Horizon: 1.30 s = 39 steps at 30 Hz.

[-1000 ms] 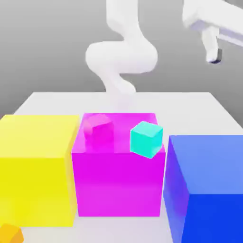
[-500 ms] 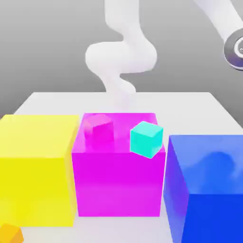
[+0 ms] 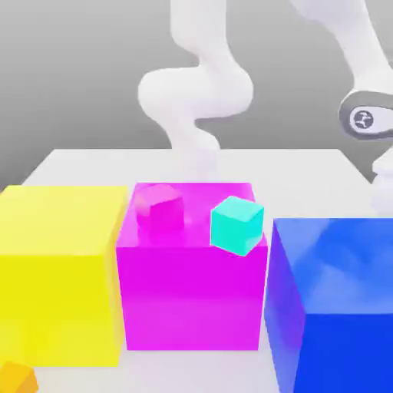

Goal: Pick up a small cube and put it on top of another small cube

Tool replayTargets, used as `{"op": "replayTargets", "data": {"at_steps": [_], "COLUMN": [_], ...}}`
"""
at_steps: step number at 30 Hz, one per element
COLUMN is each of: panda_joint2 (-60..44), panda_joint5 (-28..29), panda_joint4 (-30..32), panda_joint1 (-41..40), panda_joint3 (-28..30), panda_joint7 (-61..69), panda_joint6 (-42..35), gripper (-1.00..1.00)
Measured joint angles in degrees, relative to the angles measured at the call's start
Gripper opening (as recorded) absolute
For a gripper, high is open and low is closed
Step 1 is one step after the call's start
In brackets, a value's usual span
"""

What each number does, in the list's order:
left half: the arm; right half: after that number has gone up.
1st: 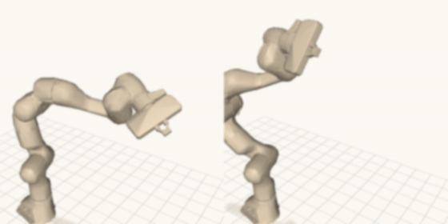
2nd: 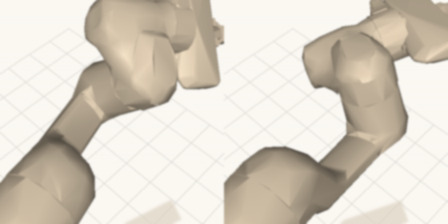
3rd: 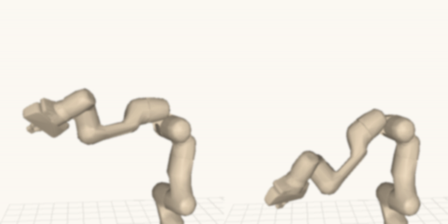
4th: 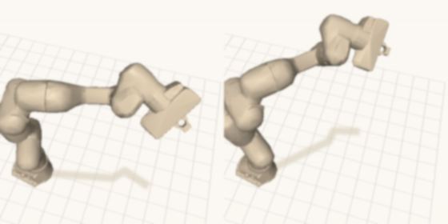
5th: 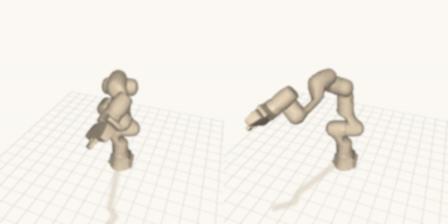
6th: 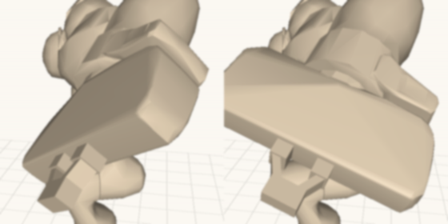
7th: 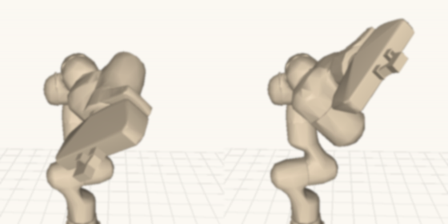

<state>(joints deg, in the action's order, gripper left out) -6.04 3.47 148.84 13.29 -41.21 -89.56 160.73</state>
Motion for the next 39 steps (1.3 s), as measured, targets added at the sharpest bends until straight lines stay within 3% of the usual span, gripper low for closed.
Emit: {"op": "replayTargets", "data": {"at_steps": [9,18,25,26,33,39], "panda_joint2": [-1.1,-8.16,-13.61,-14.13,-14.15,-10.0], "panda_joint5": [7.17,16.72,24.63,25.4,25.42,19.12], "panda_joint4": [5.98,4.54,2.96,2.81,2.8,4.05], "panda_joint1": [1.89,6.66,14.02,14.84,14.87,9.36], "panda_joint3": [9.43,16.66,25.75,26.74,26.77,19.88], "panda_joint7": [-25.75,-34.06,-40.03,-40.61,-40.63,-35.9], "panda_joint6": [0.33,5.25,8.96,9.33,9.48,6.75], "gripper": [0.0,0.0,0.0,-1.0,-1.0,-1.0]}}
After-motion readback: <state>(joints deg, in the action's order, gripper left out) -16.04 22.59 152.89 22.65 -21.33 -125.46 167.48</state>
